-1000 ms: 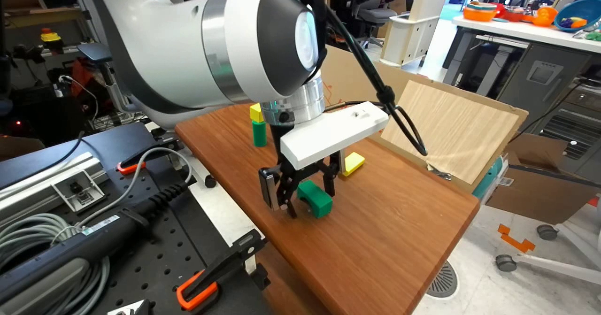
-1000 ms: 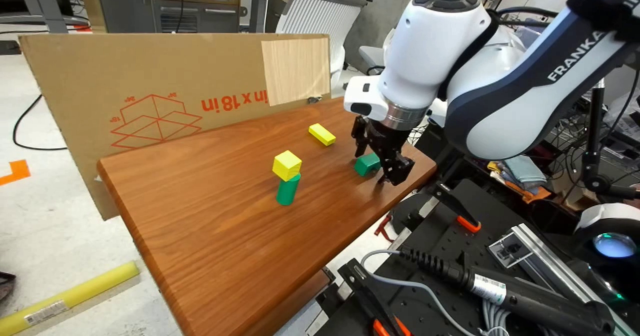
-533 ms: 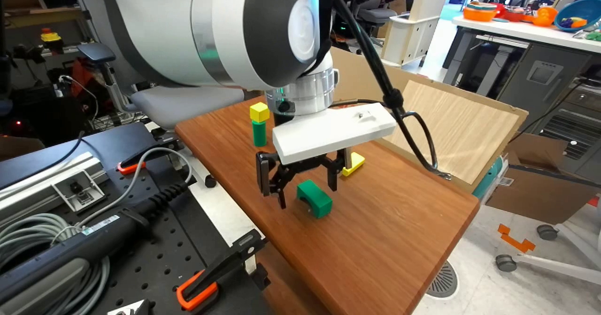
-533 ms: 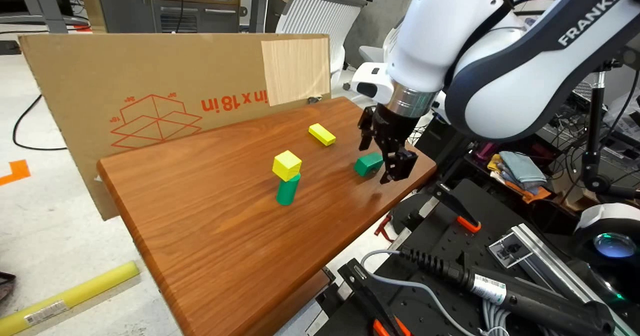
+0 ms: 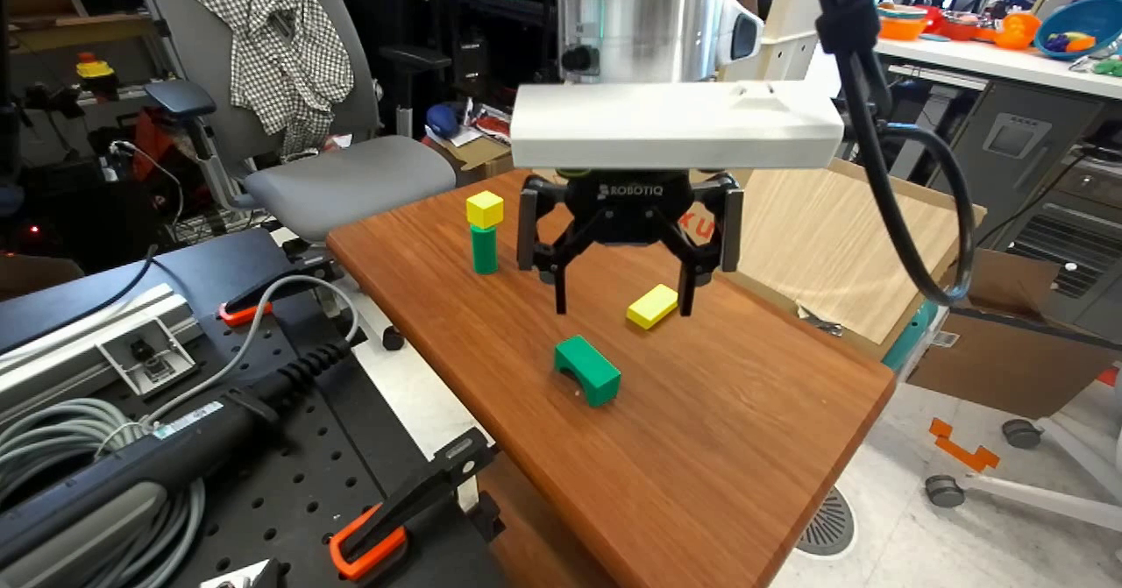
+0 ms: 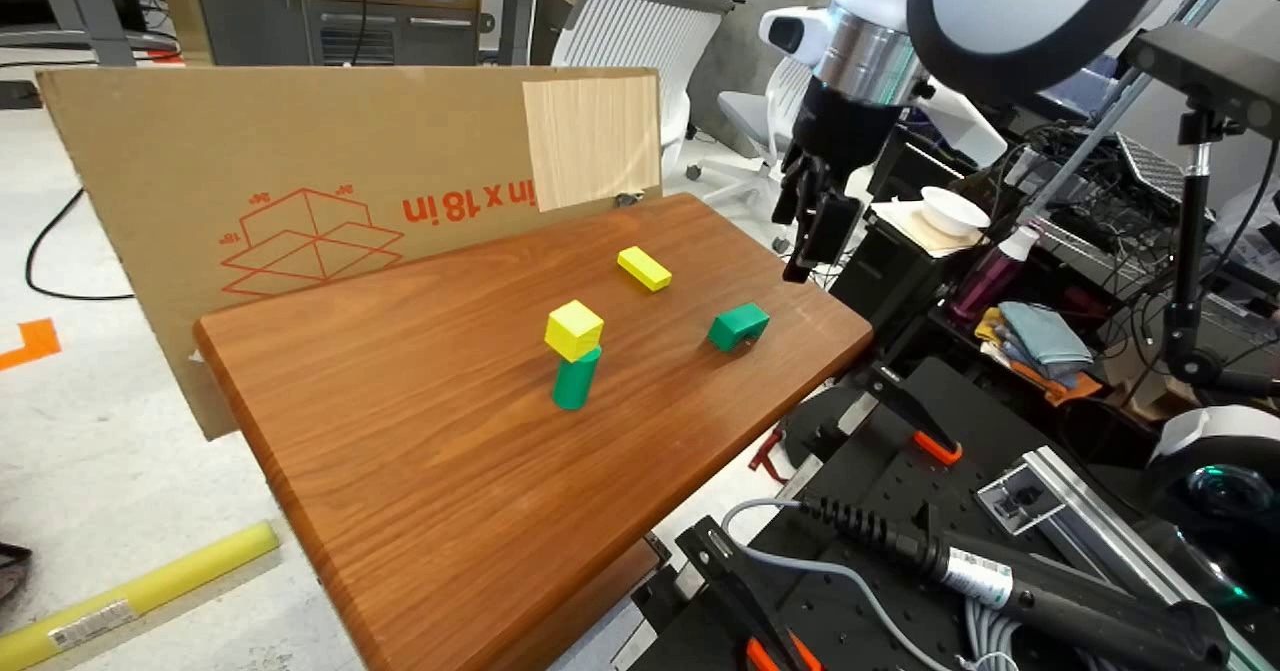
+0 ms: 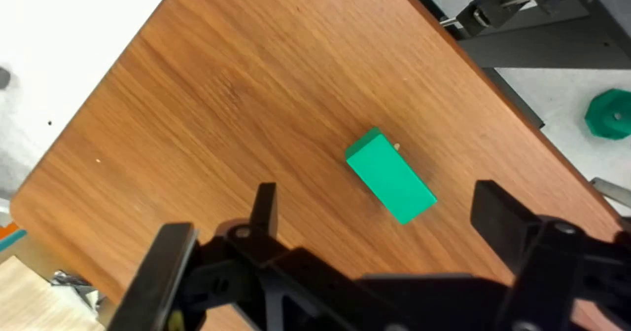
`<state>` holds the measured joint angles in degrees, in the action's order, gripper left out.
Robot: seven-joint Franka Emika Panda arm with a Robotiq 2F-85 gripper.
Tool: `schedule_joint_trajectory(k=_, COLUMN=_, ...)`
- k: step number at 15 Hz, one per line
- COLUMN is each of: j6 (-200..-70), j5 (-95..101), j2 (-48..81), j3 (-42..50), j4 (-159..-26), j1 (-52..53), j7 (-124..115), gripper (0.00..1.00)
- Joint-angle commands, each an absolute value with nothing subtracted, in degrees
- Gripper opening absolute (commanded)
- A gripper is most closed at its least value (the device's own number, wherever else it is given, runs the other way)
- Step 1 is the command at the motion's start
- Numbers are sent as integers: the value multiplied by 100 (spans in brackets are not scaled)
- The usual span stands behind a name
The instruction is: Move the rectangular block backward, place the yellow rectangular block above it, then place the yellow cube at the top of the stack
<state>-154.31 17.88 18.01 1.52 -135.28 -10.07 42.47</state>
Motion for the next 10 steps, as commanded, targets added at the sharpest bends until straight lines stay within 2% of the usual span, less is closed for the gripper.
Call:
schedule_joint_trajectory(k=1, j6=-14702, j5=1214, j2=1871, j3=103, j4=-13041, j1=-845, j7=3502, gripper=100)
schedule_joint_trajectory(k=5, j6=-14207, j5=392, j2=2239, j3=-95, j4=-12383, j1=-862, j7=2872, gripper=100)
schedule_joint_trajectory(k=10, j6=-14274, j5=-242, j2=2900, j3=-146, j4=-11563, j1=-808, j7=1760, gripper=100)
